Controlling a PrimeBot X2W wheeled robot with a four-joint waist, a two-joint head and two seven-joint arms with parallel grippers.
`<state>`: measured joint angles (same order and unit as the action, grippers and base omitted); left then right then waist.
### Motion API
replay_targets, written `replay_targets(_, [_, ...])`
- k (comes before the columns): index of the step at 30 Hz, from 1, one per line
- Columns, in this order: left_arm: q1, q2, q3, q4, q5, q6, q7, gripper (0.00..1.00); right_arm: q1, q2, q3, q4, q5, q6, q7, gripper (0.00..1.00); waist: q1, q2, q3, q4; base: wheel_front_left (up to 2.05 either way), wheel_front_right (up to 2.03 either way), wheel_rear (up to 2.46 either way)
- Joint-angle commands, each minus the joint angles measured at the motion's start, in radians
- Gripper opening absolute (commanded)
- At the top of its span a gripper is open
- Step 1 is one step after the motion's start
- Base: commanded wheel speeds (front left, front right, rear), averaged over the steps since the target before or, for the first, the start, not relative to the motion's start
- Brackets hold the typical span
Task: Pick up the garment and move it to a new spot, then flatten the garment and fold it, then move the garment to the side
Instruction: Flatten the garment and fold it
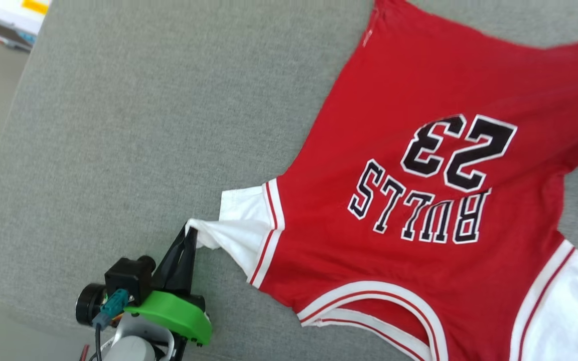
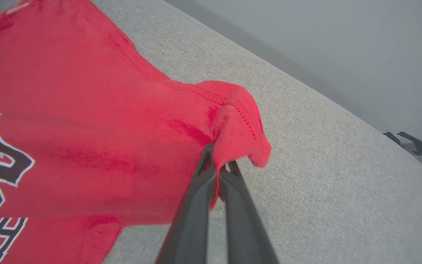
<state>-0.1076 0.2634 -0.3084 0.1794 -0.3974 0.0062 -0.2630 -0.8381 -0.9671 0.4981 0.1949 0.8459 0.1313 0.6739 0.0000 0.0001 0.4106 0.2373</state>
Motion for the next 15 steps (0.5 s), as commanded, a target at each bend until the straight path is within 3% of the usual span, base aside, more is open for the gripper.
replay_targets(1, [0.017, 0.01, 0.008, 0.002, -0.004, 0.008, 0.002, 0.0, 0.055, -0.018, -0.006, -0.02, 0.014, -0.001, -0.022, 0.0, 0.0, -0.0001, -0.101, -0.066, 0.0, 0.0, 0.0])
replay_targets(9, [0.105, 0.043, 0.038, -0.012, -0.028, 0.037, 0.014, 0.0, 0.444, -0.079, -0.107, -0.113, 0.056, -0.001, -0.116, 0.0, 0.0, -0.0001, -0.197, -0.125, 0.0, 0.0, 0.0])
replay_targets(15, [0.141, 0.055, 0.044, -0.032, -0.035, 0.051, 0.025, 0.0, 0.722, -0.039, -0.218, -0.139, 0.065, -0.001, -0.14, 0.0, 0.0, -0.0001, -0.226, -0.144, 0.0, 0.0, 0.0])
